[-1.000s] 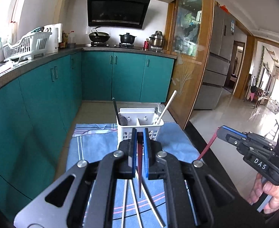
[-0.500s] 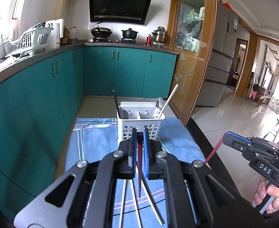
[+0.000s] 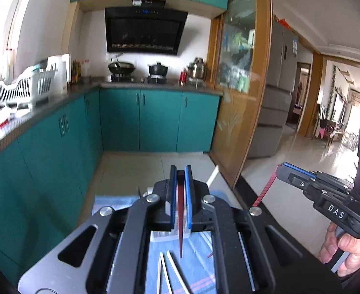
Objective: Organize utensils
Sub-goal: 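Lift the held chopsticks and carry them over the white holder with both tools, then lower the chopsticks into the holder and open both tools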
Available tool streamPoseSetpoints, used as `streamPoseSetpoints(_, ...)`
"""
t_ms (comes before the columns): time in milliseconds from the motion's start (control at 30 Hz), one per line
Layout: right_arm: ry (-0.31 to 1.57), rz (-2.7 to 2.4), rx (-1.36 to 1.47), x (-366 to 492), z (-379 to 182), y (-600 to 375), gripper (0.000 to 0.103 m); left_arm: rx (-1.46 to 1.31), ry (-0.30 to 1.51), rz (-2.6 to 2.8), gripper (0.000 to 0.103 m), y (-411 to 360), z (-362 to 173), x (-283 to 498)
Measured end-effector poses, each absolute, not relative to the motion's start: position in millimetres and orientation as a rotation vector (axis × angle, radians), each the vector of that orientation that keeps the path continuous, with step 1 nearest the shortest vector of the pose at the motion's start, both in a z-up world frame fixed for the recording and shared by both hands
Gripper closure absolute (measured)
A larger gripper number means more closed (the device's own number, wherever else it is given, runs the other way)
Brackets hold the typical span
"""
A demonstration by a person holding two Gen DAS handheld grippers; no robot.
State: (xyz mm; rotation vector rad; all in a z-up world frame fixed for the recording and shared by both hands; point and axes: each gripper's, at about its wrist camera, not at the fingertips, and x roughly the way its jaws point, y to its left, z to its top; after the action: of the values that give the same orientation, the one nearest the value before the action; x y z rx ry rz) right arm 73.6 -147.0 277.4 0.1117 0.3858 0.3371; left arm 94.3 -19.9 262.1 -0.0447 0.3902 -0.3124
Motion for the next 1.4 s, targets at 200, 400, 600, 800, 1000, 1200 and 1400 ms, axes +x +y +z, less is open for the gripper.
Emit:
streamPoseSetpoints(200,0.325,0.293,0.122,127,318,-146,0.096,-0.087,0.331,-0.264,0.097,-16,313,144)
streamPoseSetpoints(400,0.335,0.241,0.135,182,302,-144,0.096,-0.141,0.377,-0.225,0.097,-9,300,201)
streamPoseSetpoints(600,0.376,0.228,0.178,216,244,-145,0.096,-0.139,0.47,-0.205,0.097,-12,234,244)
streamPoseSetpoints(800,0.507,0.216,0.189,237,181,-143,0.096,-0.132,0.578,-0.179,0.096,-10,165,268)
streamPoseSetpoints(1000,0.445,0.147,0.226,213,183,-153,0.027,-0.039,0.498,-0.133,0.032,-12,158,233)
streamPoseSetpoints(1200,0.348,0.189,0.165,105,201,-158,0.016,-0.006,0.297,-0.102,0.006,10,171,113)
streamPoseSetpoints(1400,0.4,0.21,0.116,5,138,-146,0.011,0.018,0.346,-0.095,0.005,15,103,23)
